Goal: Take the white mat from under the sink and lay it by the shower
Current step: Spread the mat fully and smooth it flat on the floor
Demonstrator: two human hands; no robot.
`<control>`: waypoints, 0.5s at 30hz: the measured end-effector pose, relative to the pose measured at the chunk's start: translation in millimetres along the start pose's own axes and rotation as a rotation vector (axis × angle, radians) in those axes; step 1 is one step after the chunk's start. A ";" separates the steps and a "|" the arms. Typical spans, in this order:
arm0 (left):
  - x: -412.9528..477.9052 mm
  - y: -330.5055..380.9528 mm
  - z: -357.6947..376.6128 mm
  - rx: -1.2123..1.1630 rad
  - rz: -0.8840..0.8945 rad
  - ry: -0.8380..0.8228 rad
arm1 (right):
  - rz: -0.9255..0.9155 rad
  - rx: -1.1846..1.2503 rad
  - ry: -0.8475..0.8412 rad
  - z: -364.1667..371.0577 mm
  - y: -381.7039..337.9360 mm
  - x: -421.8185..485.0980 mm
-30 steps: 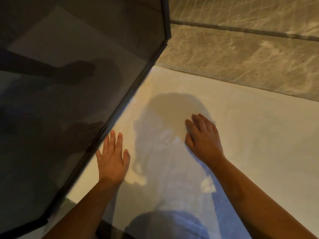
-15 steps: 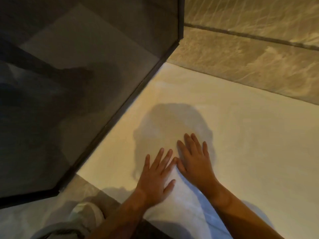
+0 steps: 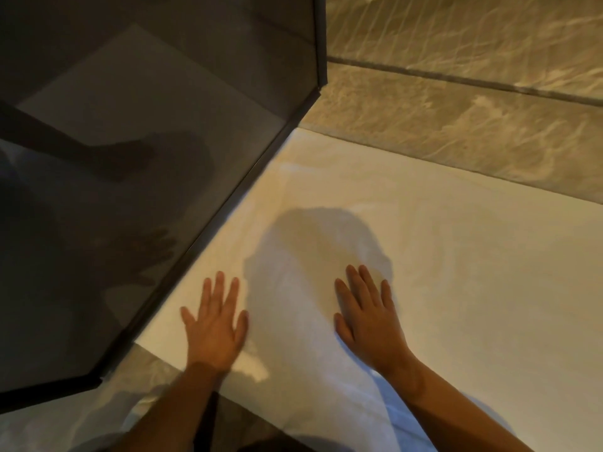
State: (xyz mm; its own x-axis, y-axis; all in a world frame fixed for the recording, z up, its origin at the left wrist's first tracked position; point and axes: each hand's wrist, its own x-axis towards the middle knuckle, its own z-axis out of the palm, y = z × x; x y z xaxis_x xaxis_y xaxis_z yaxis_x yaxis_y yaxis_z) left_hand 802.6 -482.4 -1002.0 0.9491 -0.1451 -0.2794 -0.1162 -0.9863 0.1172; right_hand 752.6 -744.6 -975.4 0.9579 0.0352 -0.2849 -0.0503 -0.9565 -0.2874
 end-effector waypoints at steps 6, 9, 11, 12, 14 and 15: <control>5.4 -26.0 -6.8 -0.015 -0.087 -0.028 | -0.015 -0.002 0.042 0.9 1.9 1.4; 8.4 4.8 -6.5 -0.075 0.006 0.029 | 0.001 0.060 0.100 -4.9 7.4 5.1; 16.2 35.5 -5.4 -0.082 0.132 0.044 | 0.025 0.097 0.153 -12.6 15.7 11.0; 22.6 51.0 -4.8 -0.077 0.188 0.050 | 0.042 0.103 0.191 -16.1 21.7 15.5; 39.5 79.0 -4.2 -0.055 0.268 0.050 | 0.087 0.133 0.253 -23.3 35.8 25.2; 49.7 91.3 -4.5 -0.041 0.304 0.052 | 0.112 0.155 0.272 -27.5 43.0 29.7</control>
State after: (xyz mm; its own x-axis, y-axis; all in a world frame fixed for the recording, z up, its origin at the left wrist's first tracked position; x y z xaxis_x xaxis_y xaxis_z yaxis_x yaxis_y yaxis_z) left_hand 840.5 -579.4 -1000.9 0.8865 -0.4276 -0.1771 -0.3860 -0.8942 0.2268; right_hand 786.7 -792.7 -971.1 0.9834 -0.1658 -0.0742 -0.1817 -0.8941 -0.4094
